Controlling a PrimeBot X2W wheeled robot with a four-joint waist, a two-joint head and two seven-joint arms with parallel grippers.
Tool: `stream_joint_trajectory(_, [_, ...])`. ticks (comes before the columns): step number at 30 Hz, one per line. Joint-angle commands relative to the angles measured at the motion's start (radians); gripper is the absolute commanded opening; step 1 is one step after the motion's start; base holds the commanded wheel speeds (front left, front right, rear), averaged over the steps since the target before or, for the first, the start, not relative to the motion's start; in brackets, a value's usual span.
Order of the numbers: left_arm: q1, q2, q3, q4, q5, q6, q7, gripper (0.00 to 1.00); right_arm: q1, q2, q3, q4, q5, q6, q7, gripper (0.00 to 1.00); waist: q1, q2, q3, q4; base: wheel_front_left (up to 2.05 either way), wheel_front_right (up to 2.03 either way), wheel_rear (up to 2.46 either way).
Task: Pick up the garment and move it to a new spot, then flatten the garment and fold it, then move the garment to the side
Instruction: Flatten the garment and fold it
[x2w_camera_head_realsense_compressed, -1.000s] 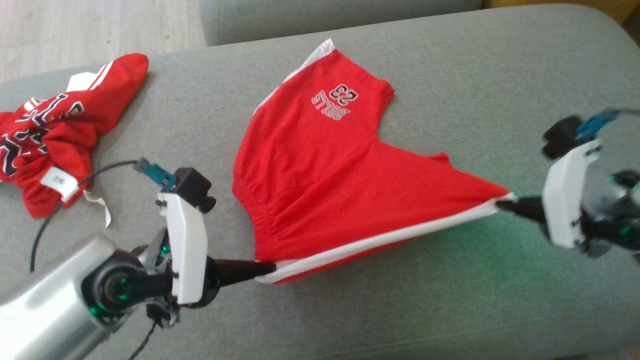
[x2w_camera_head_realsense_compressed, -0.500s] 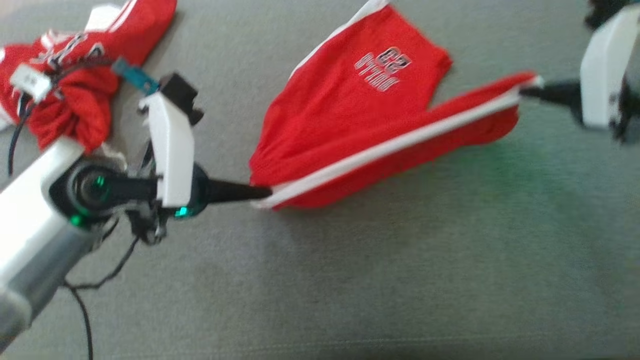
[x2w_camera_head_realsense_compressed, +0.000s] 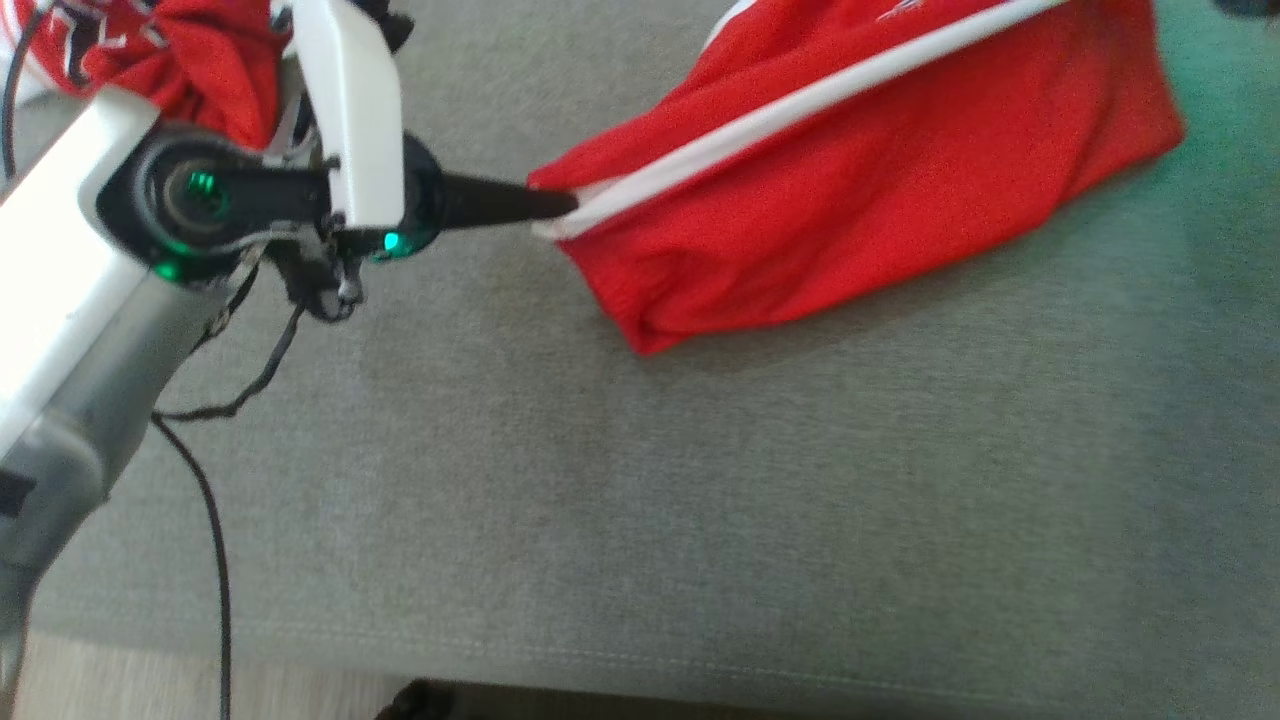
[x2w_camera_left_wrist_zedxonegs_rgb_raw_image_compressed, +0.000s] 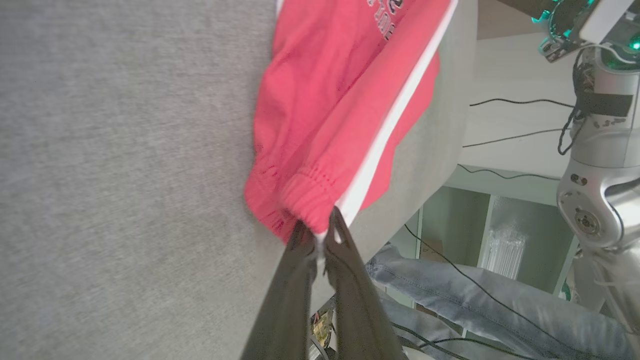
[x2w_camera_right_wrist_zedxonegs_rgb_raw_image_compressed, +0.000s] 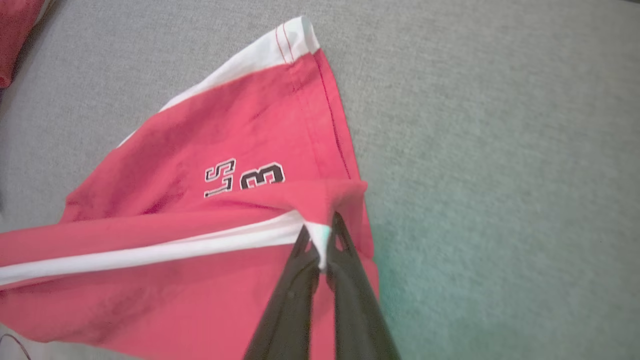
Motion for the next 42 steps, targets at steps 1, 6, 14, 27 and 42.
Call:
stream_joint_trajectory(1, [-0.058,0.038,0.053,0.006,0.012,-0.007,0.003,0.0,-0.054,0.007,-0.026,0.002,-0.03,-0.001,0.0,0.0,-0.0002,0.0,0.053,0.044,0.0,0.0,0.0])
stream_joint_trajectory(6, [-0.097,0.003,0.057,0.055,0.021,-0.028,0.0,0.0,-0.121,0.047,-0.054,0.051,-0.08,-0.001,-0.02,0.0,-0.0002,0.0,0.091,0.064,0.0,0.0,0.0])
stream_joint_trajectory(14, [-0.12,-0.034,0.065,0.113,0.028,-0.072,-0.02,1.0,-0.156,0.089,-0.092,0.08,-0.135,-0.001,-0.138,1.0,-0.0002,0.0,0.101,0.063,0.0,0.0,0.0])
stream_joint_trajectory(27, [-0.076,0.046,0.105,0.164,0.239,-0.183,-0.369,1.0,0.077,0.089,-0.073,-0.127,-0.068,-0.001,-0.709,1.0,-0.0002,0.0,-0.064,0.004,0.0,0.0,0.0])
stream_joint_trajectory(42, [0.326,0.044,0.133,-0.102,0.712,0.128,-1.175,1.0,0.368,0.102,-0.033,0.014,-0.037,-0.001,-1.249,1.0,-0.0002,0.0,-0.196,0.023,0.0,0.0,0.0])
